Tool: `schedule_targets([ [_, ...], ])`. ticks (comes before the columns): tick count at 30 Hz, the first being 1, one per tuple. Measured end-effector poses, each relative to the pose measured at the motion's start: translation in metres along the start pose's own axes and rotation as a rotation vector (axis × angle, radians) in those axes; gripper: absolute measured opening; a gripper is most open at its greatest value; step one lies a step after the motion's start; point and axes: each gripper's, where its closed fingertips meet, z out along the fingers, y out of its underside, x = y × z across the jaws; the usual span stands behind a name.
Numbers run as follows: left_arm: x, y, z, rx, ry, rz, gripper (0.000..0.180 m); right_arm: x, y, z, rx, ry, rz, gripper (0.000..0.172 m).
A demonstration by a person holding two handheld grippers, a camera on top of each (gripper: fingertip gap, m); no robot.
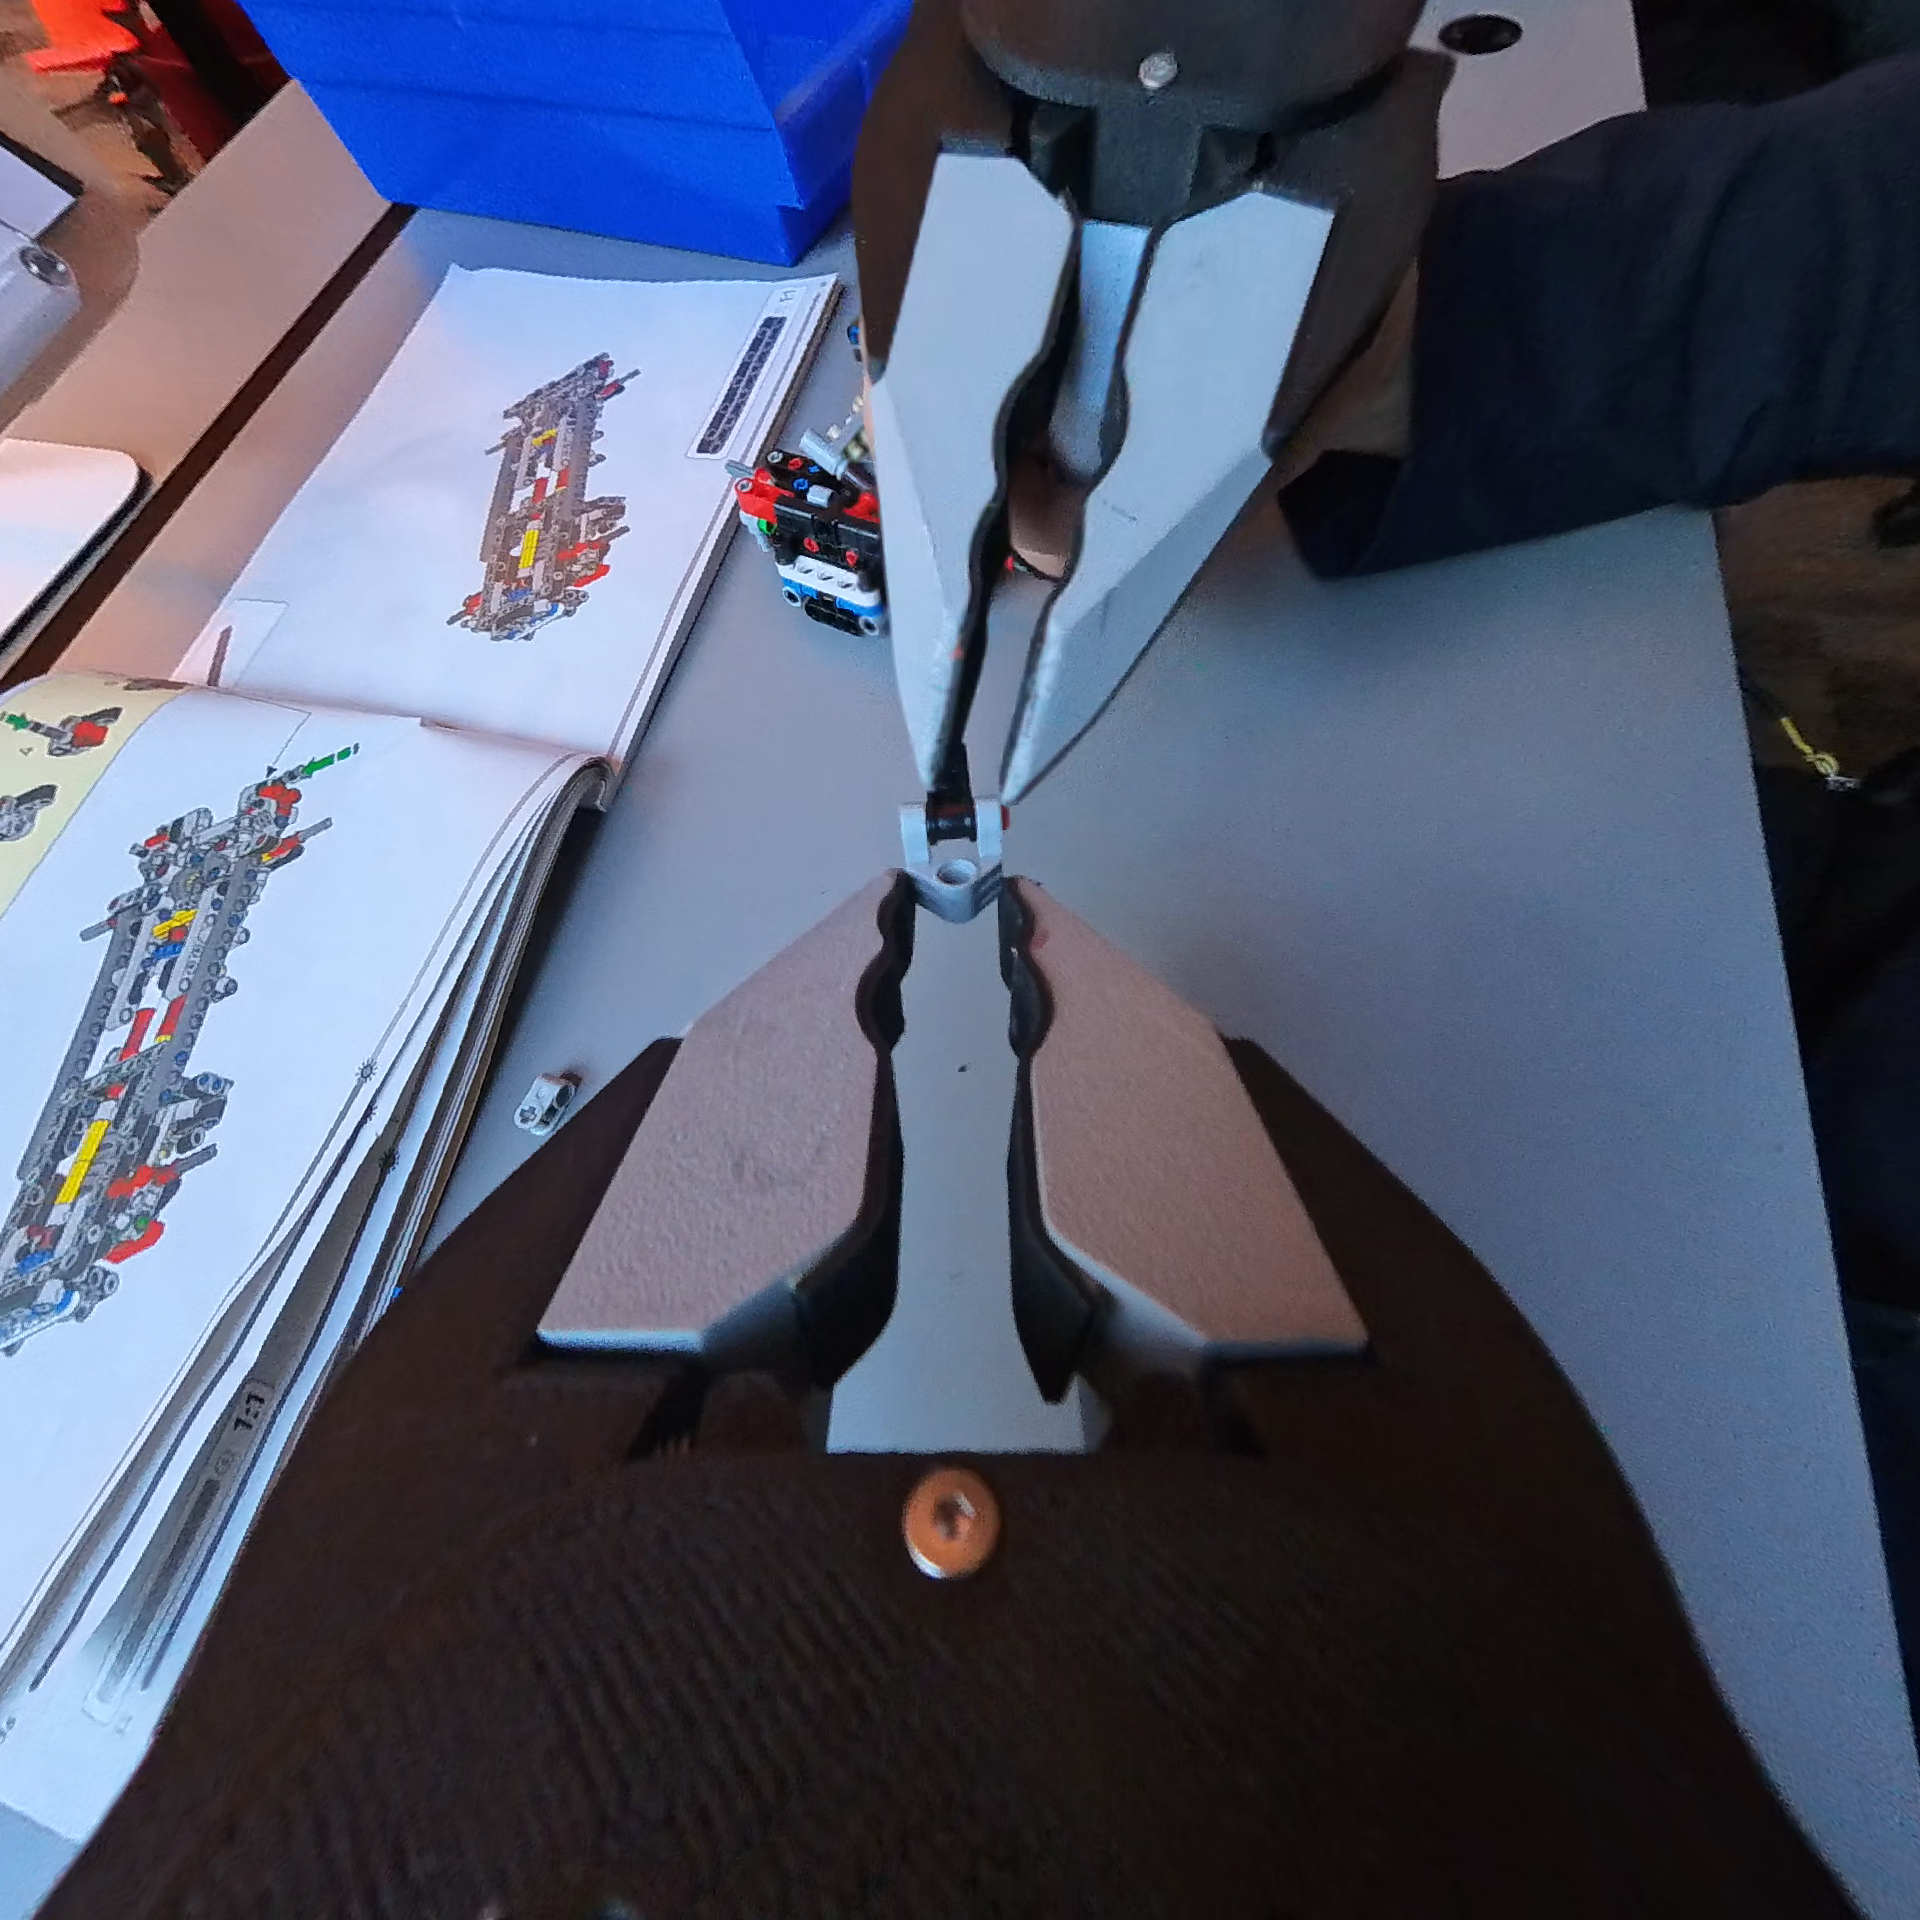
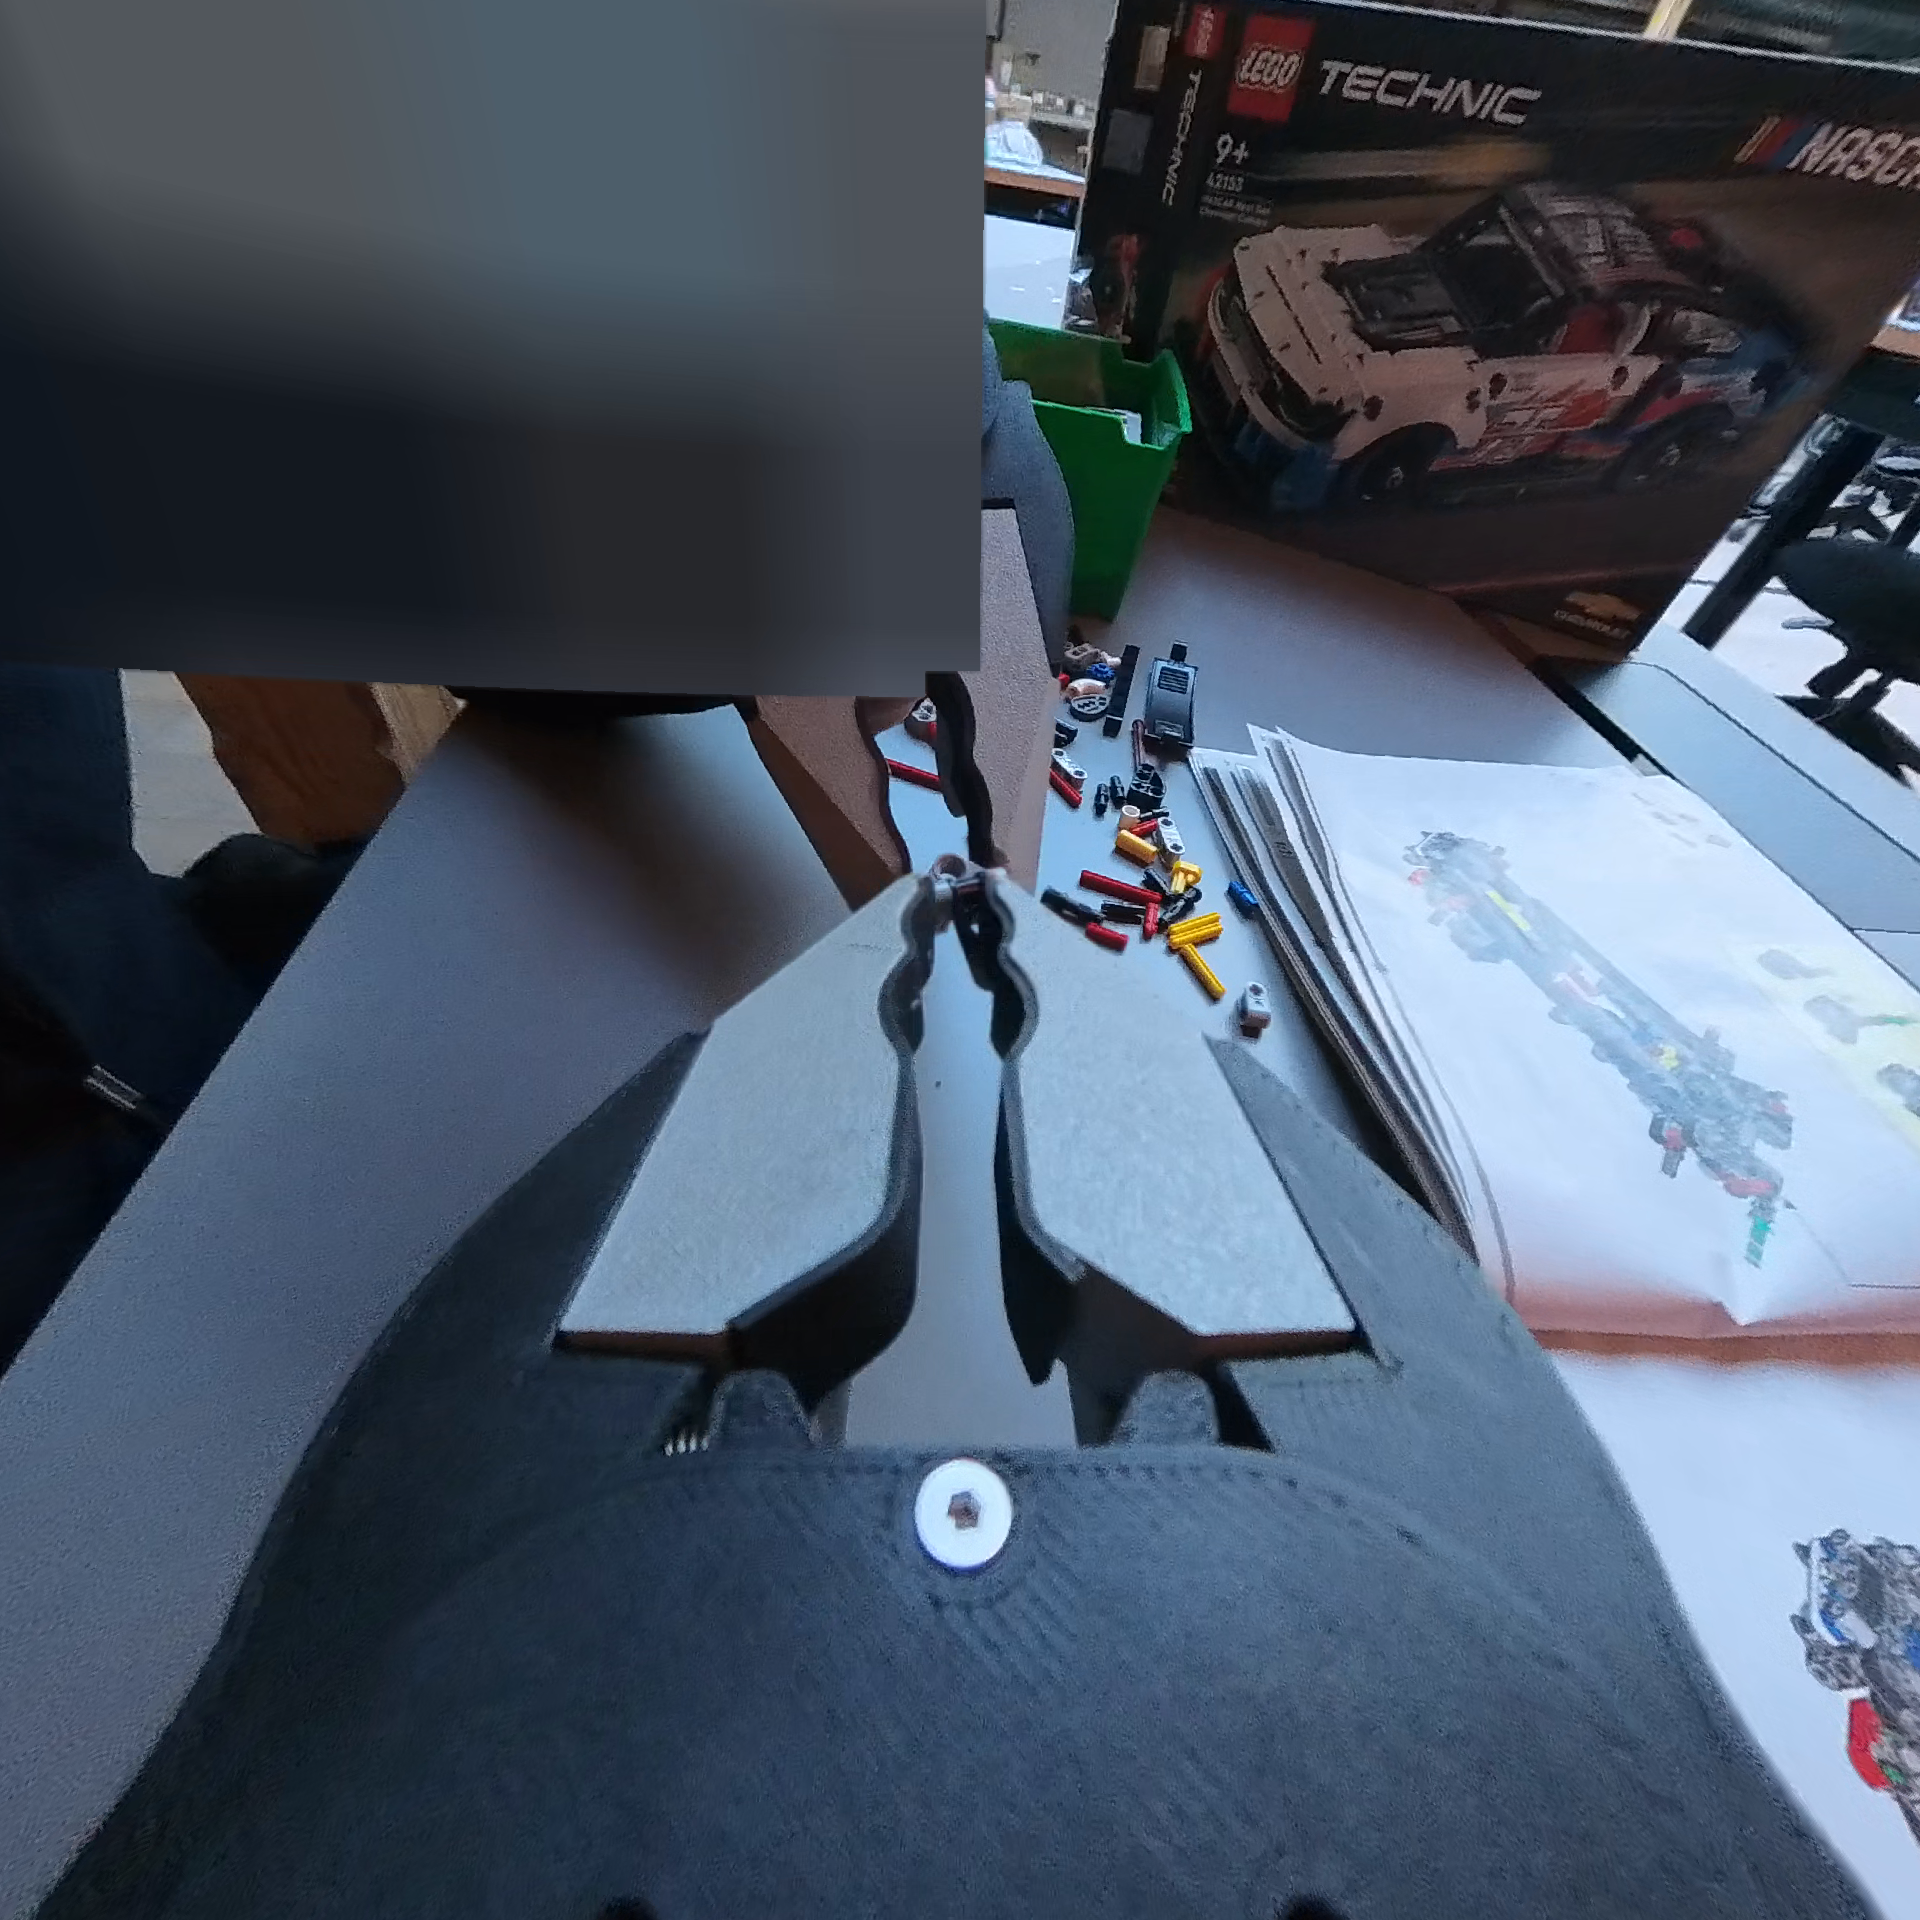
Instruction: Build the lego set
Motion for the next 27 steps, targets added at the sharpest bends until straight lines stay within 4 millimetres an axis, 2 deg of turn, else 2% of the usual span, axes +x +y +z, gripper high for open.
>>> schedule_targets([
  [20,0.001,0.004,0.002,-0.036,-0.019,0.034,0.014,0.002,0.015,0.002,-0.115,0.065,-0.126,0.012],
  [27,0.0,0.006,0.002,-0.045,-0.023,0.033,0.013,0.0,0.015,0.004,-0.098,0.04,-0.077,0.016],
])
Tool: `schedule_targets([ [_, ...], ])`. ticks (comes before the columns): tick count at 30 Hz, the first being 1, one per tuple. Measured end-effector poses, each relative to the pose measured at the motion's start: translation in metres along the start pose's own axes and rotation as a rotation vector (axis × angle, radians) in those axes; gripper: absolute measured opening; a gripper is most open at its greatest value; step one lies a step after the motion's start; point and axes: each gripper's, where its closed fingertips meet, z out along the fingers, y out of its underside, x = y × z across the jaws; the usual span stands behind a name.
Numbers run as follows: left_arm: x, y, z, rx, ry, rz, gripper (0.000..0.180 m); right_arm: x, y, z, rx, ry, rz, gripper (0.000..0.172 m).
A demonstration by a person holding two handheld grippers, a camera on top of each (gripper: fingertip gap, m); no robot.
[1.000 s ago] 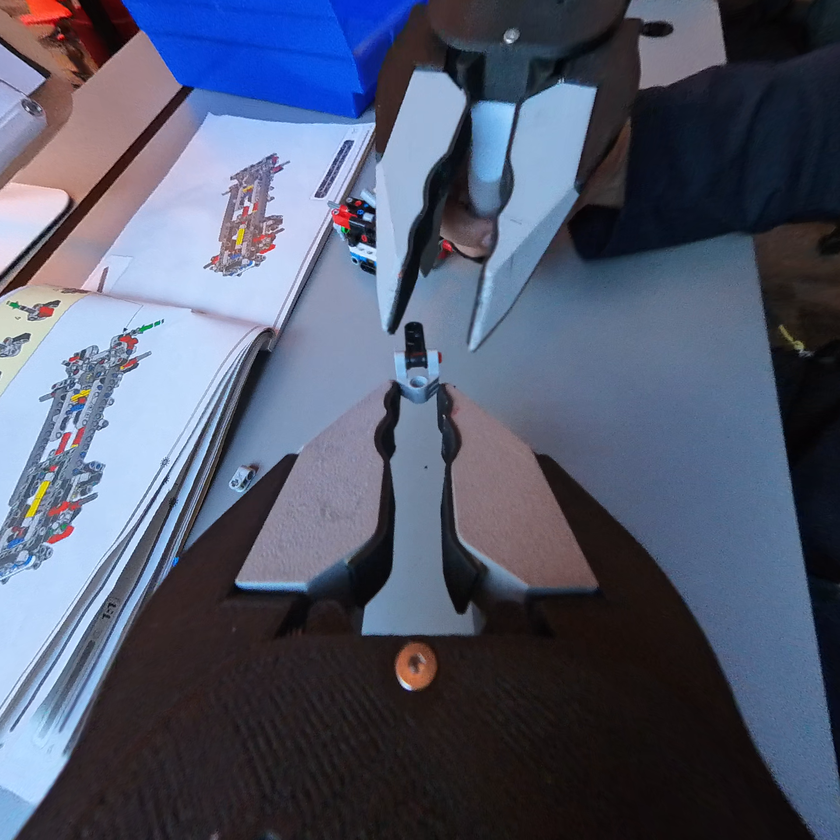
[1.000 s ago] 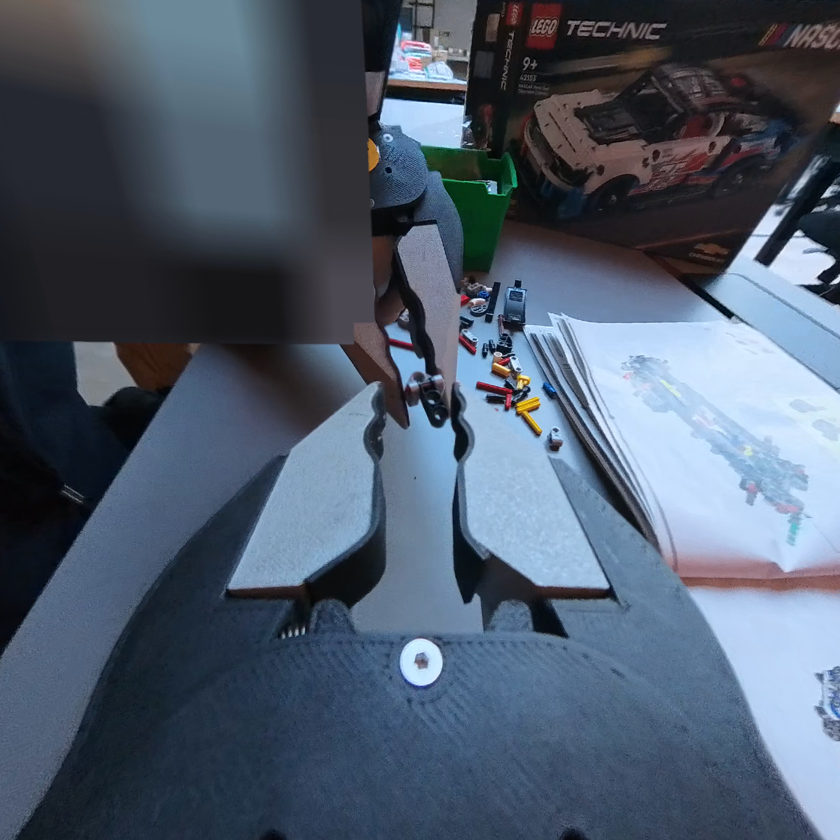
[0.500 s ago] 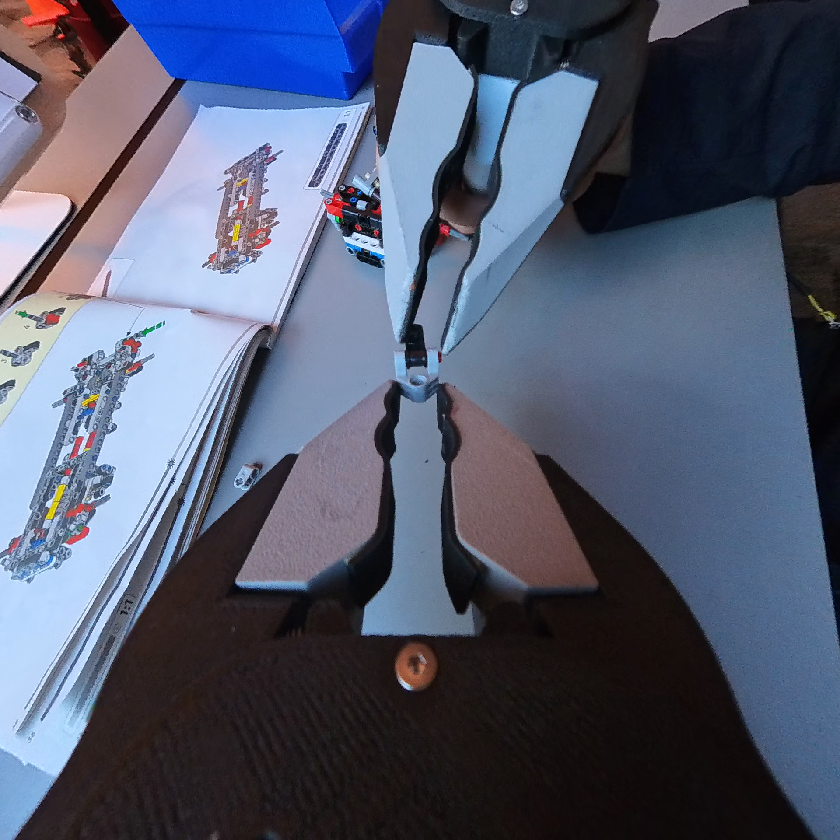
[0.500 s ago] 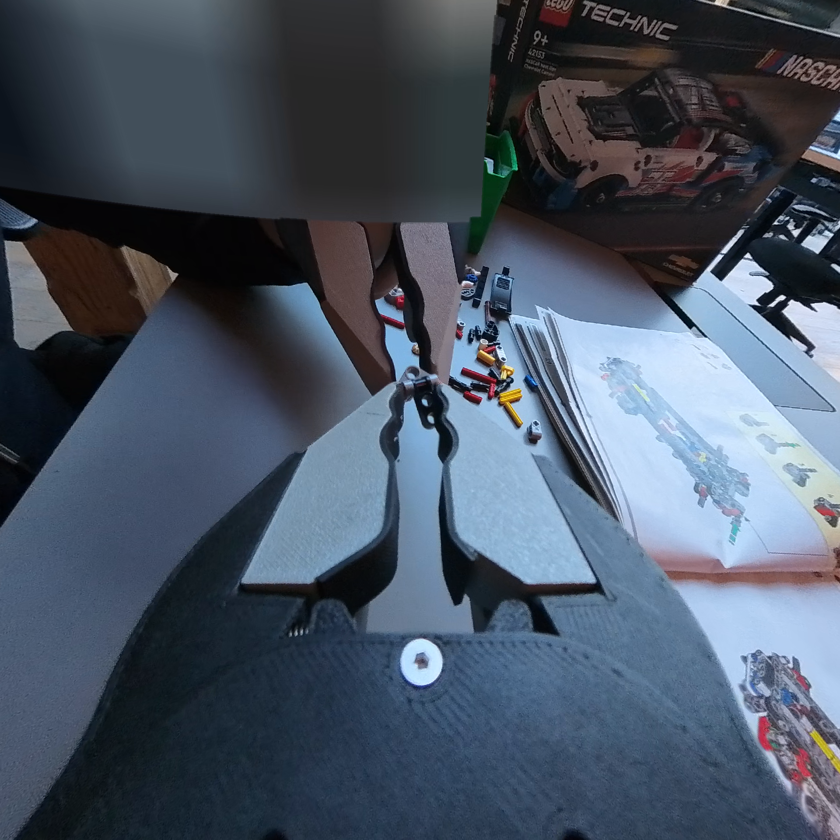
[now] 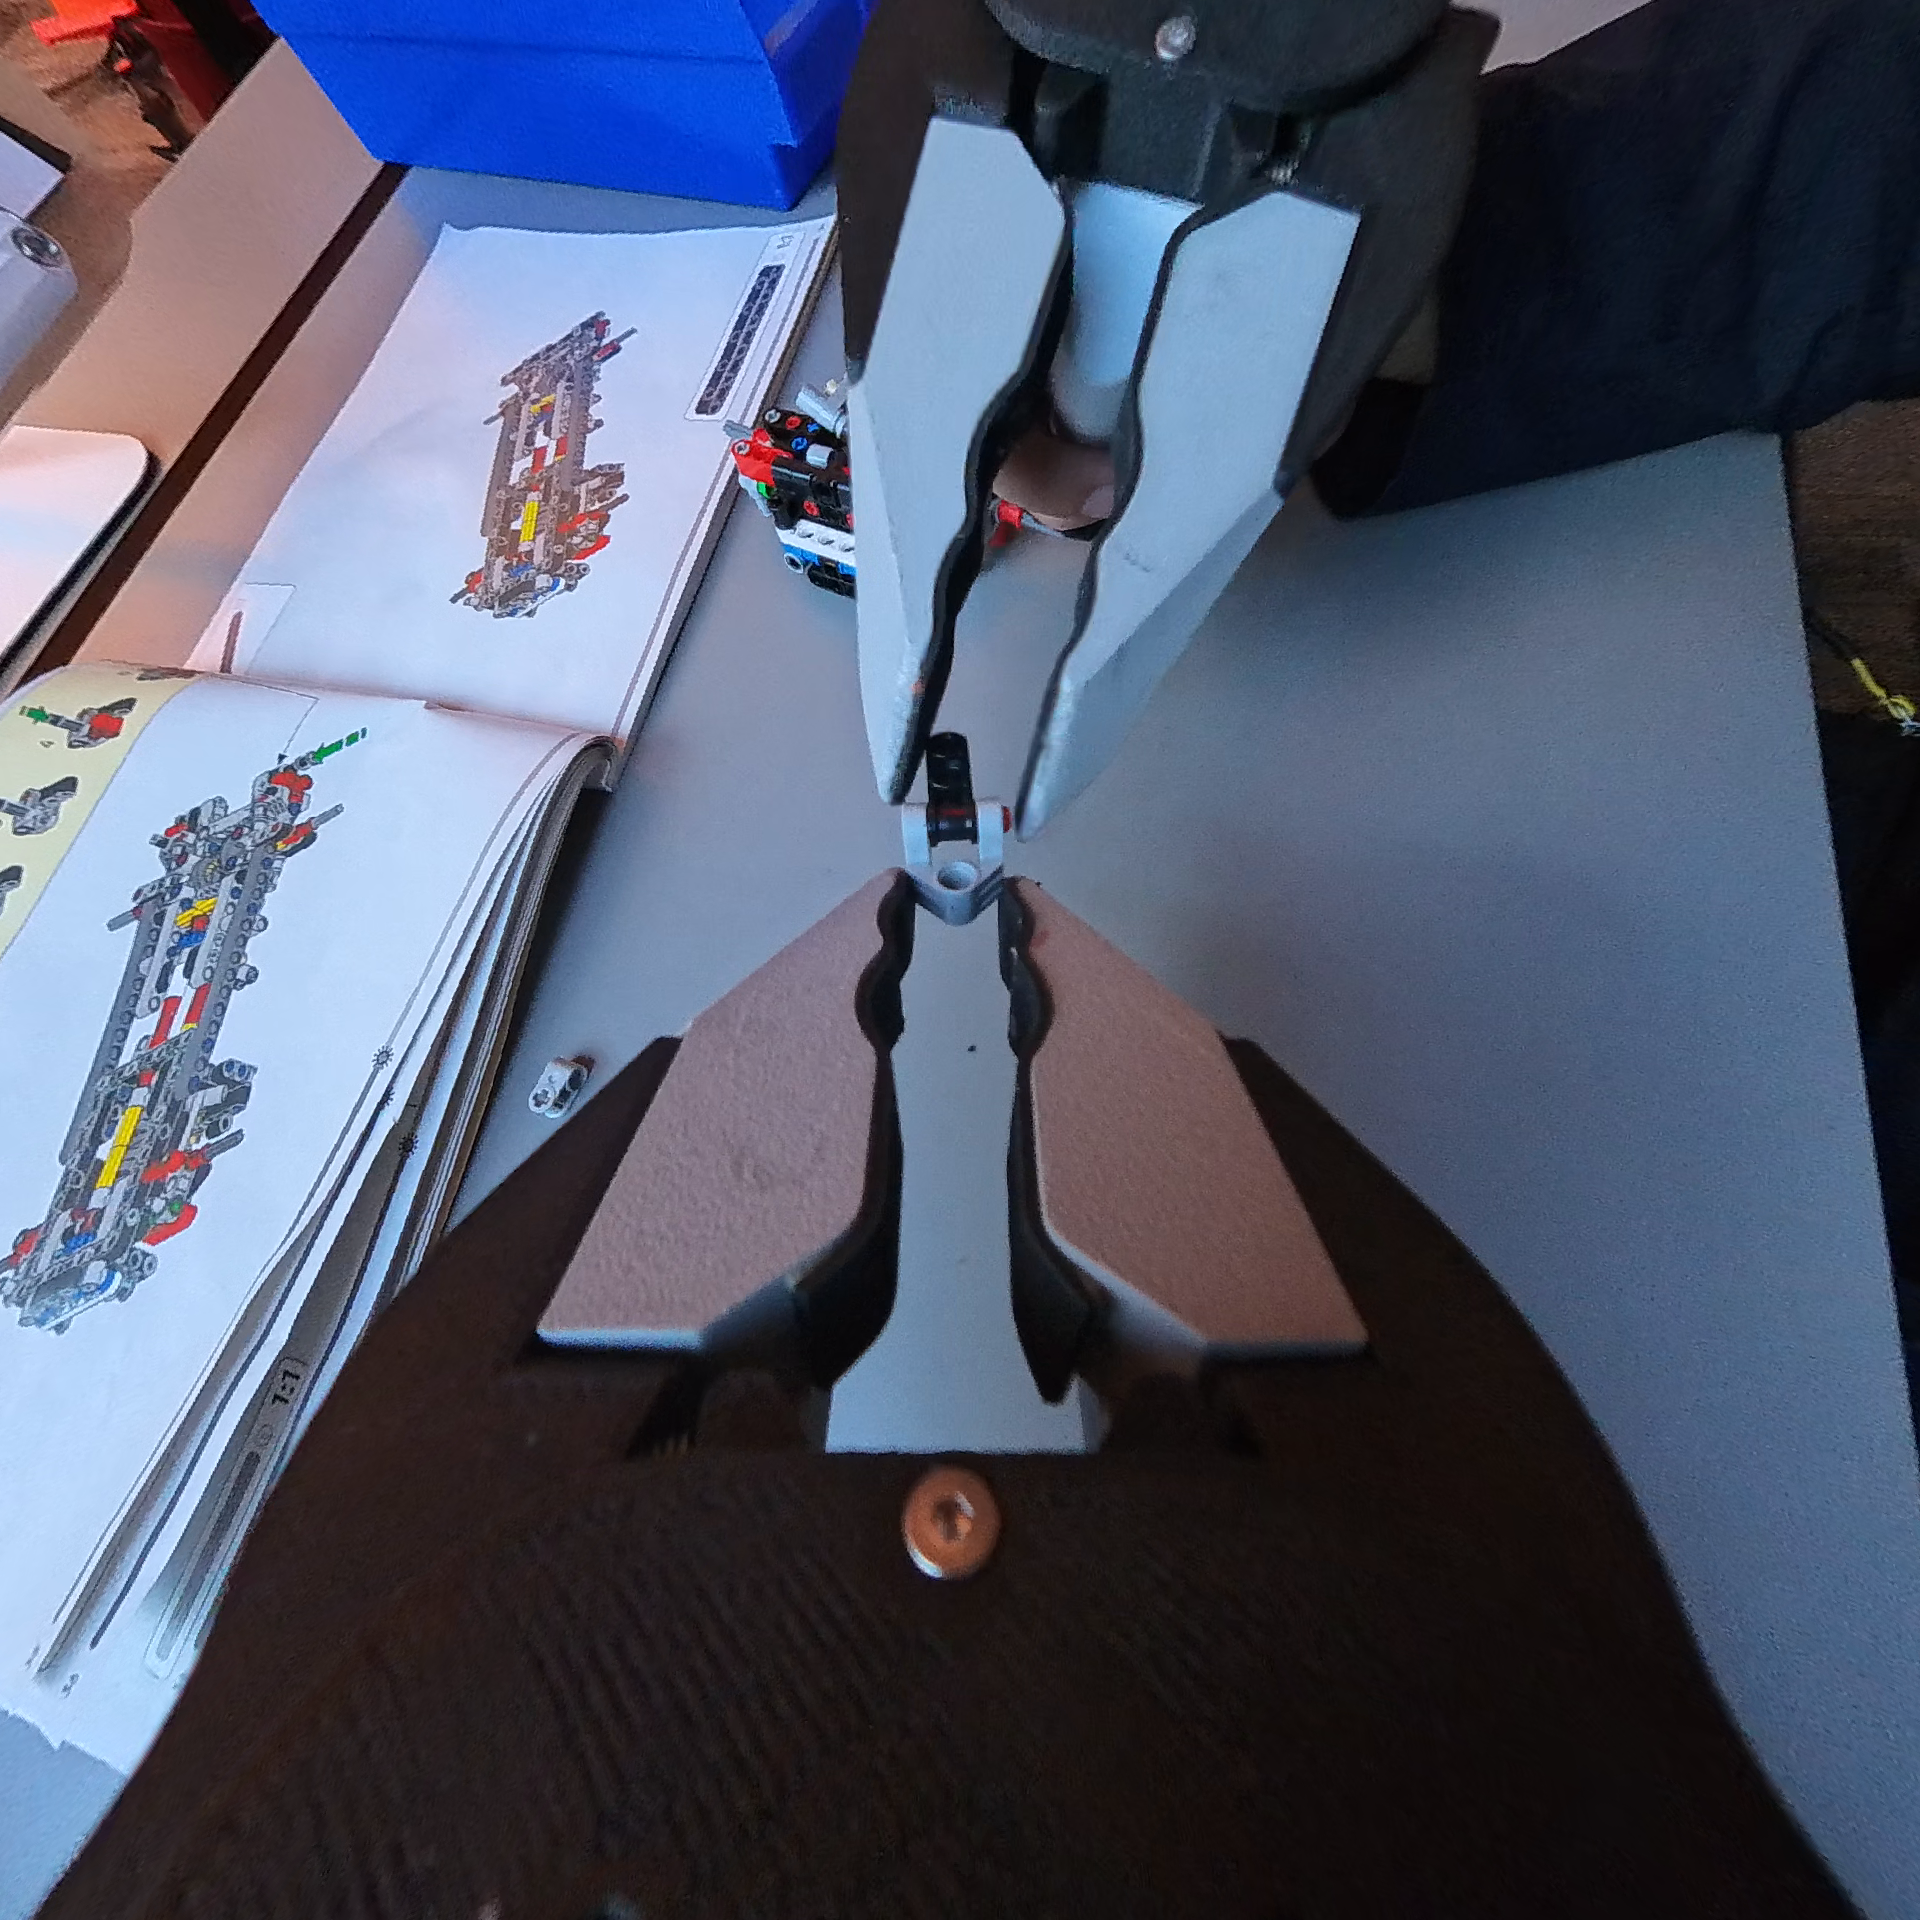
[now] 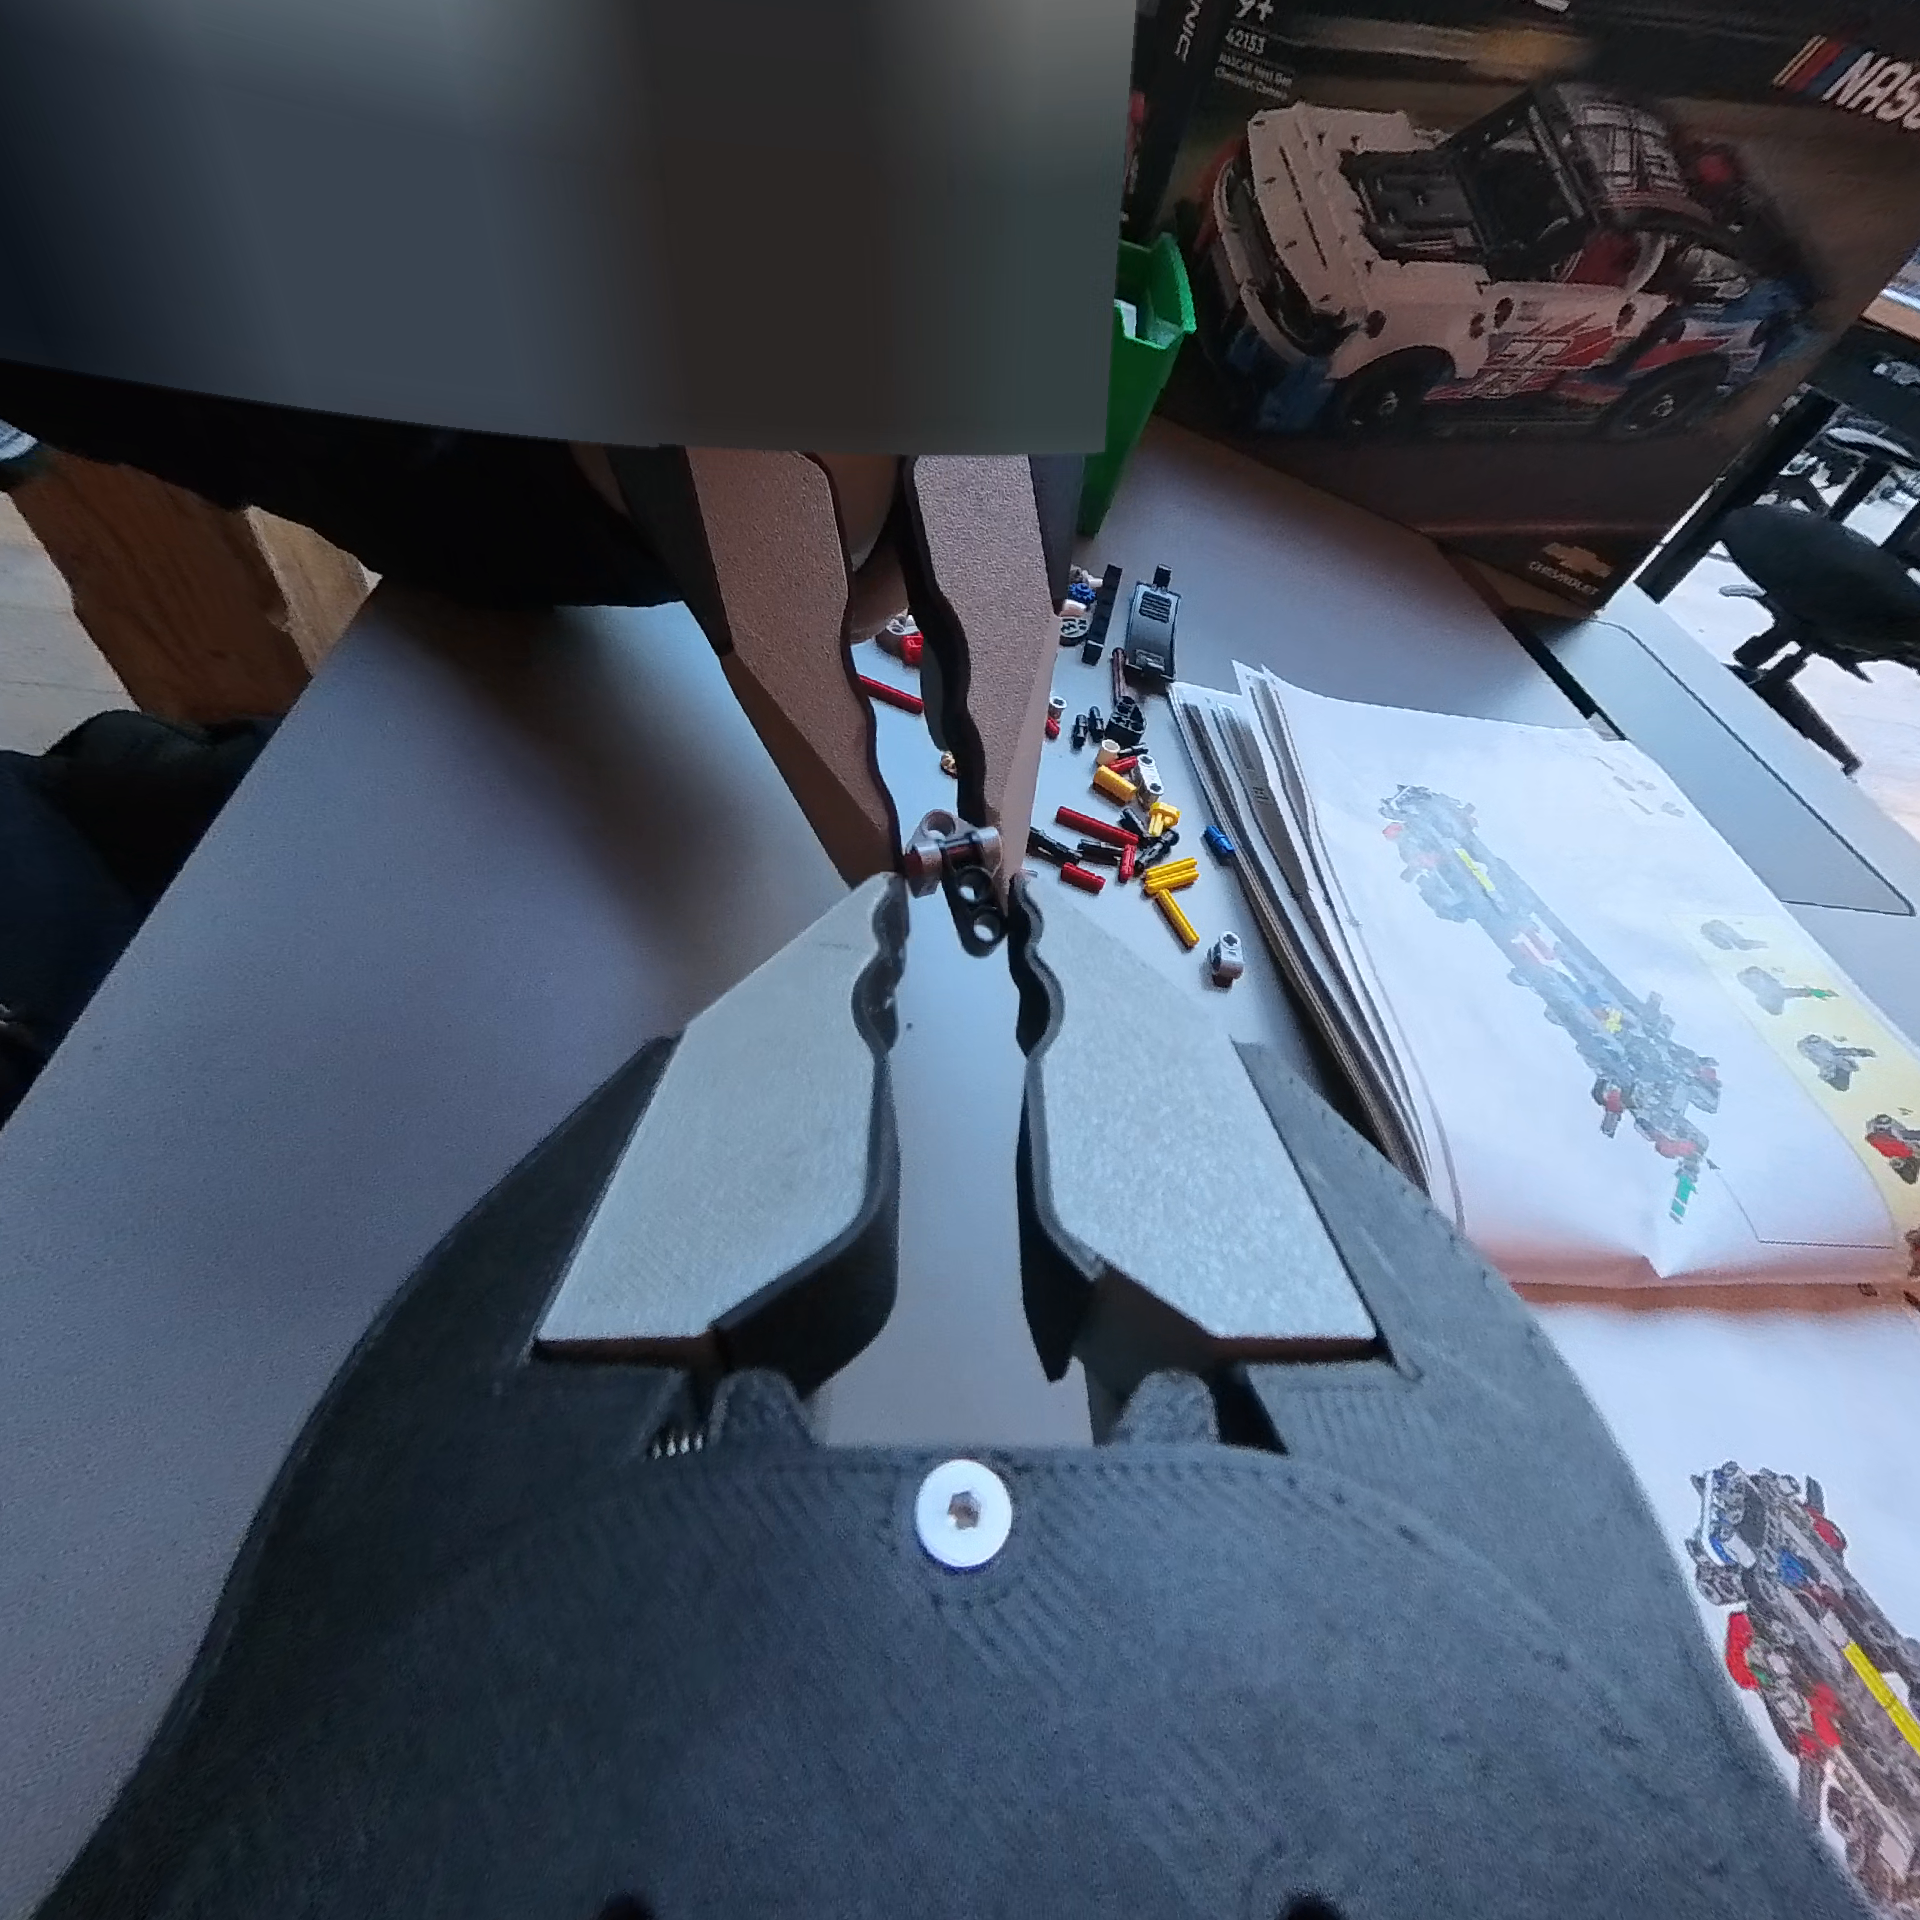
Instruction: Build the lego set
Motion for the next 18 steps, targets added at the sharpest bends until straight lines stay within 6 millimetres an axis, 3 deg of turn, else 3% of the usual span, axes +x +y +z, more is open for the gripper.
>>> schedule_targets([
  [8,-0.0041,0.004,0.0049,-0.008,-0.02,-0.027,0.014,0.0047,0.0075,0.0034,-0.004,-0.013,0.082,0.012],
  [18,-0.0037,-0.0043,0.0045,0.076,0.017,-0.087,0.015,0.0049,0.0013,0.0004,0.042,-0.049,0.151,0.01],
])
